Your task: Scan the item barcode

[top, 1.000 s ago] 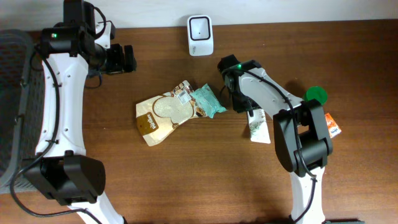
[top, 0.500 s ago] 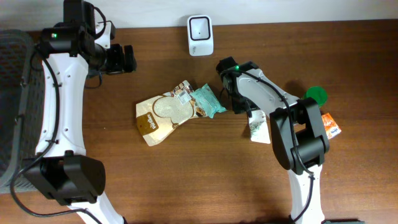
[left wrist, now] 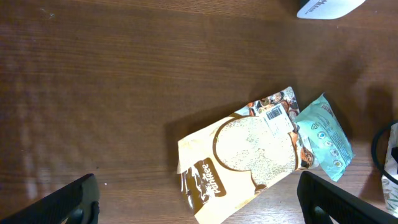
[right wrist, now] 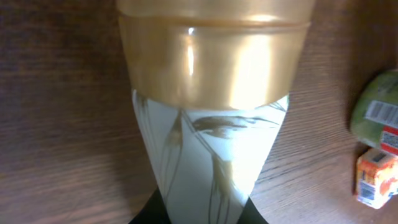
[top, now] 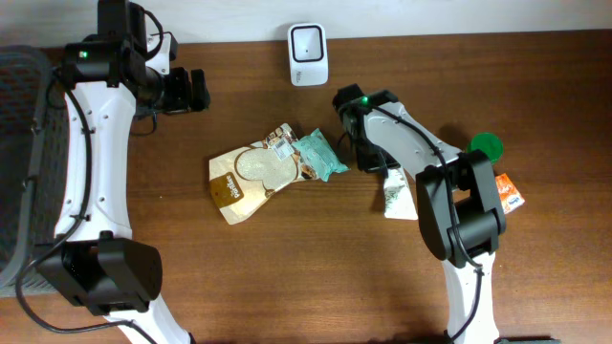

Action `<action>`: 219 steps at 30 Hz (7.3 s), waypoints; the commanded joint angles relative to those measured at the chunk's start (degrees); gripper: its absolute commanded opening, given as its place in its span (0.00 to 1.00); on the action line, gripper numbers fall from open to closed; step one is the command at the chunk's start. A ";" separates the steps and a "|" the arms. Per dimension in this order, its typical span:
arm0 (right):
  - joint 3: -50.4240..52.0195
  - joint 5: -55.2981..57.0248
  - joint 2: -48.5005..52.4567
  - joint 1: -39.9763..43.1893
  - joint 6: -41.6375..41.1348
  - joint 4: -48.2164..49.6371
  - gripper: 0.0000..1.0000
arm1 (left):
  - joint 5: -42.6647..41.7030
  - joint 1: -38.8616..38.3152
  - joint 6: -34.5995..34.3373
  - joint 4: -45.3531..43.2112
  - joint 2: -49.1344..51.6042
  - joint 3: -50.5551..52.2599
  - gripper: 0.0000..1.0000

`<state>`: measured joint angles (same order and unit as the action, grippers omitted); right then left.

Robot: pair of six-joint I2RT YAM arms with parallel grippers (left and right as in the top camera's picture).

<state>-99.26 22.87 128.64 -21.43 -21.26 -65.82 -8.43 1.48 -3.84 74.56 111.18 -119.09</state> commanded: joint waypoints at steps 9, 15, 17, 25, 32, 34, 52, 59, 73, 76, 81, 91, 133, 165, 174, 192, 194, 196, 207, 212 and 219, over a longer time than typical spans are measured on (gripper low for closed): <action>-1.18 -53.75 -3.54 3.82 22.56 1.73 0.15 | -0.59 0.20 1.09 0.09 0.13 -0.07 0.99; 3.19 -56.50 -1.51 7.48 22.51 6.62 0.18 | -0.59 0.20 1.09 0.09 0.13 -0.07 0.99; 3.32 -52.24 -1.51 8.76 22.03 6.75 0.34 | -0.59 0.20 1.09 0.09 0.13 -0.07 0.99; 3.30 -33.73 -1.51 13.97 18.62 6.93 0.56 | -0.59 0.20 1.09 0.09 0.13 -0.07 0.99; -2.51 -32.72 -1.73 14.69 19.61 1.14 0.59 | -0.59 0.20 1.09 0.09 0.13 -0.07 0.99; -6.47 -39.21 -2.03 14.71 22.62 -3.17 0.59 | -0.59 0.20 1.09 0.09 0.13 -0.07 0.99; -8.85 -50.47 -16.13 14.73 32.79 -17.18 0.76 | -0.59 0.20 1.09 0.09 0.13 -0.07 0.99; 7.93 -54.27 -14.14 15.37 28.02 -0.46 0.98 | -0.59 0.20 1.09 0.09 0.13 -0.07 0.99; 23.78 -55.74 -12.04 15.08 25.22 18.93 0.95 | -0.59 0.20 1.09 0.09 0.13 -0.07 0.99; 23.78 -57.18 -10.34 15.08 25.24 19.50 0.92 | -0.59 0.20 1.09 0.09 0.13 -0.07 0.99; 23.78 -59.14 -8.28 15.08 25.24 20.24 0.81 | -0.59 0.20 1.09 0.09 0.13 -0.07 0.99; 23.82 -60.72 -8.13 15.08 25.24 20.28 0.26 | -0.61 0.20 1.09 0.09 0.13 -0.07 0.99; 18.56 -104.89 -42.58 22.99 14.51 26.29 0.04 | -0.59 0.20 1.09 0.09 0.13 -0.07 0.99; -13.88 6.56 0.92 -4.44 56.35 56.04 0.04 | -0.59 0.20 1.09 0.09 0.13 -0.07 0.99; -13.88 9.86 9.75 -4.37 70.77 69.64 0.04 | -0.59 0.20 1.09 0.09 0.13 -0.07 0.99; -13.86 13.86 10.54 -4.50 71.82 70.29 0.04 | -0.59 0.20 1.09 0.09 0.13 -0.07 0.99; -13.86 13.60 8.72 -4.68 71.76 69.37 0.04 | -0.59 0.20 1.09 0.09 0.13 -0.07 0.99; -13.86 13.38 6.64 -4.87 70.47 68.39 0.04 | -0.61 0.20 1.09 0.09 0.13 -0.07 0.99; -13.86 -10.93 -15.37 -3.69 33.99 38.16 0.04 | -0.59 0.20 1.09 0.09 0.13 -0.07 0.99; -13.86 -20.65 -22.40 0.07 18.23 19.34 0.04 | -0.61 0.20 1.09 0.09 0.13 -0.07 0.99; -11.69 -21.64 -21.38 6.45 14.45 -3.43 0.04 | -0.59 0.20 1.09 0.09 0.13 -0.07 0.99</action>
<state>-112.57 3.29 105.75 -17.69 -1.80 -64.86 -8.43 1.48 -3.84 74.56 111.18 -119.09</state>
